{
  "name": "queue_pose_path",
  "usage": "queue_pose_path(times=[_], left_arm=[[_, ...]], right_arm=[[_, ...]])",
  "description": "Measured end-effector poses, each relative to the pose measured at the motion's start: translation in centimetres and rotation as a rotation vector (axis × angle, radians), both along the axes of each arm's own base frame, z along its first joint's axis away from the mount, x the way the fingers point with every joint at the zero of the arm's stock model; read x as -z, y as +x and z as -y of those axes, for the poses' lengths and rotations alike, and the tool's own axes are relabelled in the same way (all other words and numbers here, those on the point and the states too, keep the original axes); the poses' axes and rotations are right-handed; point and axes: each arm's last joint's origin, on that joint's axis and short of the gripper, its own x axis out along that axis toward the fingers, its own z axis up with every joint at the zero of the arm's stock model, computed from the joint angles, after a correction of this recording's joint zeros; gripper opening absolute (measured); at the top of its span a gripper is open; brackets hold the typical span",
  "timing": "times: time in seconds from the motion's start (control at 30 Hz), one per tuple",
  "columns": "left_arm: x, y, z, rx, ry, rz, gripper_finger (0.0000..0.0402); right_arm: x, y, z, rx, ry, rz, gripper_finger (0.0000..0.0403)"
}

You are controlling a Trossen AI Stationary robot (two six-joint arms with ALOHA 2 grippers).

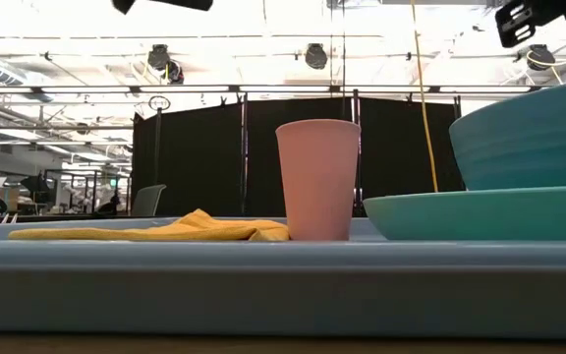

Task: Set up tray
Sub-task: Put the orange fork on the yellow napkin

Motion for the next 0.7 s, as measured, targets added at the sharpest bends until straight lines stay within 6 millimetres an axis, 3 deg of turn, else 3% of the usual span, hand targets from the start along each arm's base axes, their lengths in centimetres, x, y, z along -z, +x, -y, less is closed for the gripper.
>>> queue_pose_path(times=[0.2,0.37,0.53,0.7], left_arm=[[1.4,-1.7,1.8,-0.096,-0.196,0.108,0.0003],[3.0,-2.1,3.5,-0.138,-0.344,0.131,0.0002],[3.7,-0.8,5.9,-0.119,-0.468,0.101,0.0001],[4.4,0.9,8.4,-0.173,-0.557,-0.071,0.0001]], right_arm=[[2.9,0.8,-0.1,-0.030,0.120,-0.014,0.0000],[5.5,2.2,-0.1,-0.032,0.116,0.018,0.0000],[7.0,2.9,-0.1,-0.037,0.098,0.070,0.0000],[7.6,3.0,-0.1,-0.040,0.067,0.069,0.0000]])
